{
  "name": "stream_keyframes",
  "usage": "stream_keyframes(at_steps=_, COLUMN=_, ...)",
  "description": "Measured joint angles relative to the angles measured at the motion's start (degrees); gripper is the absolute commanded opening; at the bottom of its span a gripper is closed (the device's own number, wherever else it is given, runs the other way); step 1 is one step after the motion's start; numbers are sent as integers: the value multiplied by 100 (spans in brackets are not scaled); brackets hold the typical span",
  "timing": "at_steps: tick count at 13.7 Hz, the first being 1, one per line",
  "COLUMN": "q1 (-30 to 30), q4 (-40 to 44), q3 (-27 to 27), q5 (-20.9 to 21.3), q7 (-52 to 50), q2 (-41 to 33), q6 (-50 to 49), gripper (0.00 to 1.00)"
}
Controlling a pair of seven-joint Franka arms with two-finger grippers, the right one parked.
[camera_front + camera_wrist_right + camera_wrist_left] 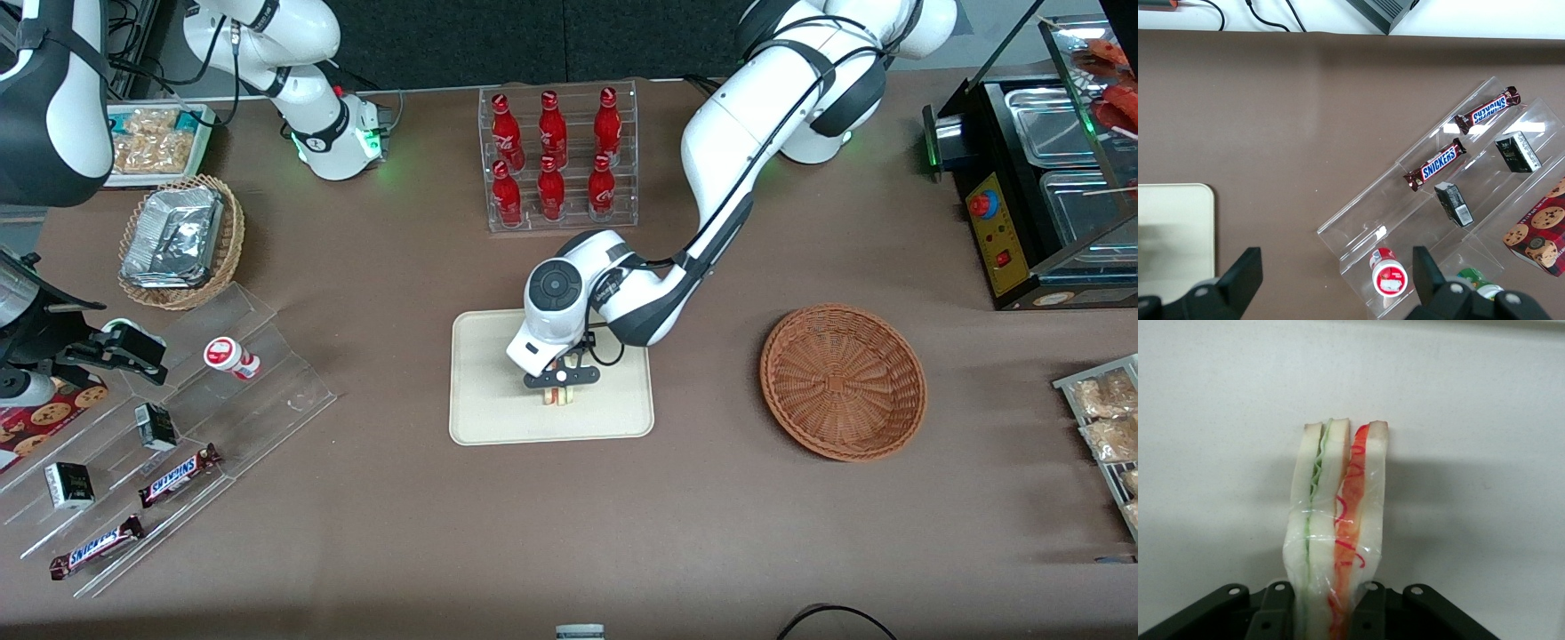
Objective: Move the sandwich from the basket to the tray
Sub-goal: 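Lower the sandwich onto the tray and open the left gripper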
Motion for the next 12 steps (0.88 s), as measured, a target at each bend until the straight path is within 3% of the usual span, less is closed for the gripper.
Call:
stream_keyframes(at_steps=7, q1=58, q4=395, q3=24, q5=1, q7=0, q2=-120, q6=-285, gripper=100)
stream_keyframes(at_steps=12, q1=940, q4=375, q3=25, q5=-937, q7=856, q2=-1223, q6=-1371, gripper=99)
